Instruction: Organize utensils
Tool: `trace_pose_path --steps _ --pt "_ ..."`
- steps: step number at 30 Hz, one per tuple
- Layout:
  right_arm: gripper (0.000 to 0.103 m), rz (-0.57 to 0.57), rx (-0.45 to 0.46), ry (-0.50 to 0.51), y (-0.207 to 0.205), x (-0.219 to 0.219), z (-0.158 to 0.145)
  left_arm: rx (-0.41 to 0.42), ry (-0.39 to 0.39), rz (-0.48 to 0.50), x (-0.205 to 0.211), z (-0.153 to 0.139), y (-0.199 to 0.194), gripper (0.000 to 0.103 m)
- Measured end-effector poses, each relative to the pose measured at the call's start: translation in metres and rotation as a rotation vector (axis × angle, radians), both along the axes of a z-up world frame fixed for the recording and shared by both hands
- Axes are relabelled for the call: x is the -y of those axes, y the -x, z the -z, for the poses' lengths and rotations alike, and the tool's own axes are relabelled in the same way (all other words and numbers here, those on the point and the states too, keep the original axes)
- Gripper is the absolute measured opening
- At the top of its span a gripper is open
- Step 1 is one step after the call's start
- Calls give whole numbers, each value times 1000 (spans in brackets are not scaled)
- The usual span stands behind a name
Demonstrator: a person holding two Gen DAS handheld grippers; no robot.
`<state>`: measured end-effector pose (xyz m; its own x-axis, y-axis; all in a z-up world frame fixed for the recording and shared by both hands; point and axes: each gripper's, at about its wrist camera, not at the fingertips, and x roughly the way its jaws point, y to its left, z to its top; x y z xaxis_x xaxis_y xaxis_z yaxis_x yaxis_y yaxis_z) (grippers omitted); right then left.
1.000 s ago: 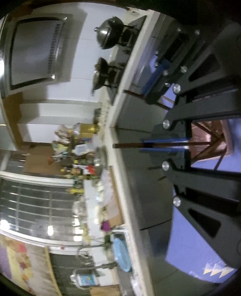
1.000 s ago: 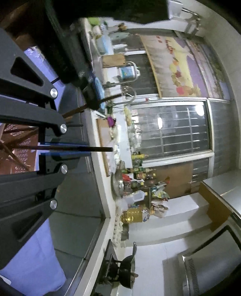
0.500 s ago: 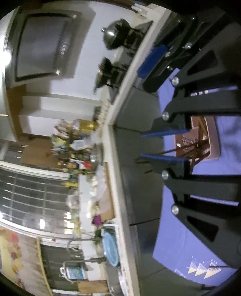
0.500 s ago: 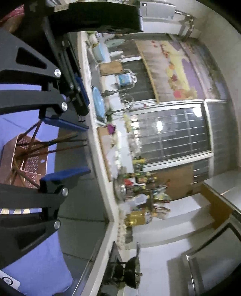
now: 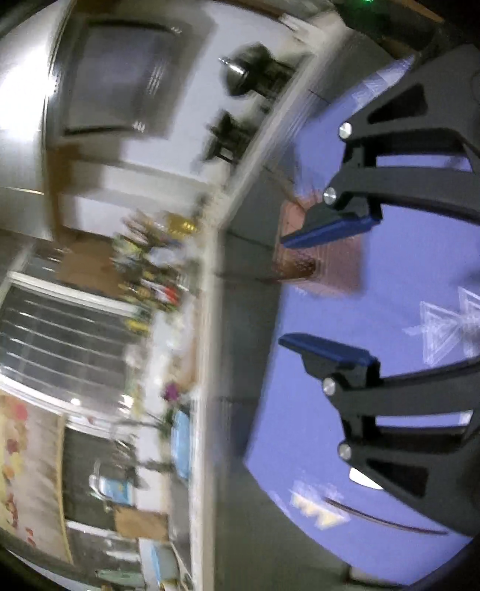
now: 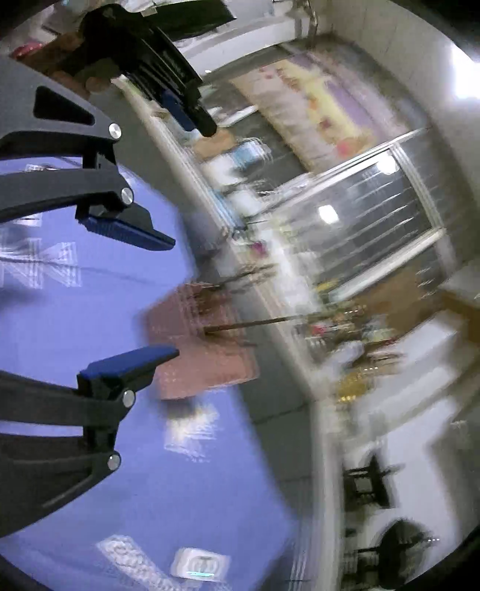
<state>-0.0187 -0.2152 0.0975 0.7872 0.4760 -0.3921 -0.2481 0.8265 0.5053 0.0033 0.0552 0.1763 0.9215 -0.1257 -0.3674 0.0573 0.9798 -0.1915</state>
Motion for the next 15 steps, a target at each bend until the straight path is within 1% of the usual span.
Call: trace_pose_path --steps 2,4,5,6,7,10,12,15 --pt "54 -7 -36 2 7 -1 12 -80 -40 -19 6 20 1 46" --pt "54 -26 -69 -3 9 -2 16 -138 -52 -31 10 34 0 46" --pt "54 -31 -79 -12 10 -2 16 -173 -59 -33 13 41 -2 51" --pt "54 -33 -80 -27 11 -1 15 -192 -68 -36 14 45 -4 55" --pt "54 -33 -76 -34 14 -1 15 -204 -83 -47 17 48 -5 59" --pt "57 -33 -61 -31 18 1 11 -208 -108 -62 19 49 -2 64" --pt "58 -42 -72 -45 17 2 12 -202 -124 -79 18 48 1 70" --pt "62 -42 -91 -37 10 0 13 -198 -158 -107 19 49 3 75"
